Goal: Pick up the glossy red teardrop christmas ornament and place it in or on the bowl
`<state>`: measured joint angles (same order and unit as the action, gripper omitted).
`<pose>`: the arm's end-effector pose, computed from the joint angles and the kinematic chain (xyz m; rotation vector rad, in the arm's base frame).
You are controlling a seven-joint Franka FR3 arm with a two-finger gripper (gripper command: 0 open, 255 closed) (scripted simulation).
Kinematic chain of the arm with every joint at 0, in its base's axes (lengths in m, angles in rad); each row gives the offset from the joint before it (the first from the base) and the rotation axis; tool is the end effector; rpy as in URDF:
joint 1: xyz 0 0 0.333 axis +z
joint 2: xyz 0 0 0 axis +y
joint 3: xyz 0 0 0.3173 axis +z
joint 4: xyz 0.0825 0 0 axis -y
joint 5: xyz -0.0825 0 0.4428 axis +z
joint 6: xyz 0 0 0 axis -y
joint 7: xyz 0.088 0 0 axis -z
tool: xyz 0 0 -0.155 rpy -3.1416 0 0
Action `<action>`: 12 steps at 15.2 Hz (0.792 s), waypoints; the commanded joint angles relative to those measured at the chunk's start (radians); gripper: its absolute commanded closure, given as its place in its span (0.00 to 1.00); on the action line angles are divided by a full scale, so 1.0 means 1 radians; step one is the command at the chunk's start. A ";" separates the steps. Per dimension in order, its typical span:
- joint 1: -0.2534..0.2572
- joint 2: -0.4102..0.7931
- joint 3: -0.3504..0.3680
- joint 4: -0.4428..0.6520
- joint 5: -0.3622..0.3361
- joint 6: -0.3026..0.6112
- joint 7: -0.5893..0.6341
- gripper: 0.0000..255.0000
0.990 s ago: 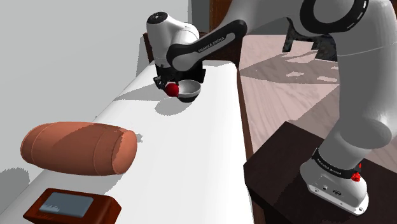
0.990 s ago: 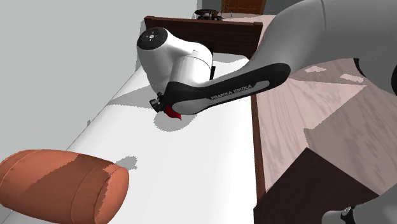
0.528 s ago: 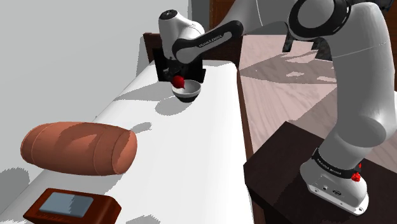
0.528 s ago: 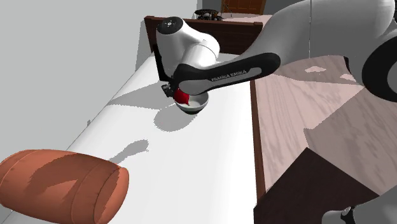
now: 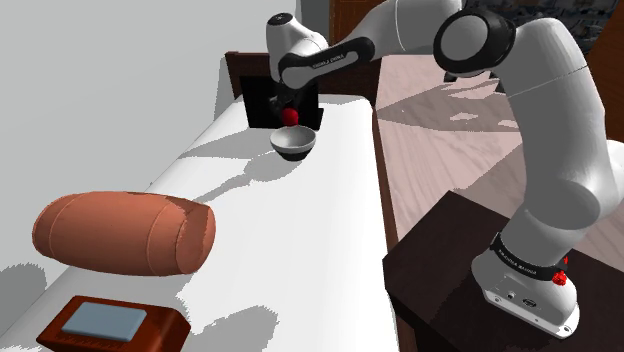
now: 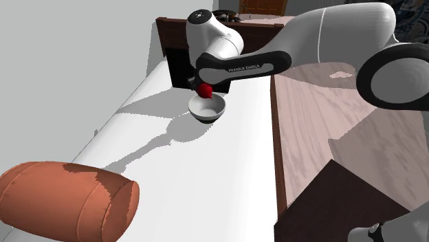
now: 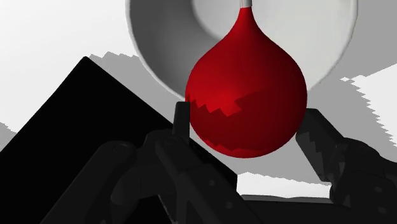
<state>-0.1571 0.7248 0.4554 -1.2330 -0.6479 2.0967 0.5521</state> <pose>0.8244 0.1059 0.3282 2.9059 -0.1708 0.4603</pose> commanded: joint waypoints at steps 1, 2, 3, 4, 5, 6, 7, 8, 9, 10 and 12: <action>-0.009 0.037 -0.005 0.065 0.005 -0.015 -0.042 1.00; -0.009 0.040 -0.007 0.057 0.002 -0.005 -0.037 1.00; -0.010 0.043 -0.009 0.049 -0.002 0.005 -0.033 1.00; -0.010 0.047 -0.011 0.042 -0.005 0.014 -0.028 1.00; -0.011 0.051 -0.013 0.036 -0.008 0.024 -0.024 1.00; -0.011 0.055 -0.015 0.029 -0.011 0.034 -0.019 1.00; -0.011 0.059 -0.018 0.023 -0.015 0.043 -0.015 1.00; -0.011 0.063 -0.020 0.018 -0.018 0.052 -0.010 1.00; -0.011 0.068 -0.022 0.013 -0.021 0.061 -0.006 1.00; -0.010 0.073 -0.024 0.008 -0.025 0.070 -0.001 1.00; -0.010 0.083 -0.029 -0.001 -0.032 0.088 0.008 1.00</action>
<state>-0.1656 0.8019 0.4290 -1.2279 -0.6755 2.1726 0.5555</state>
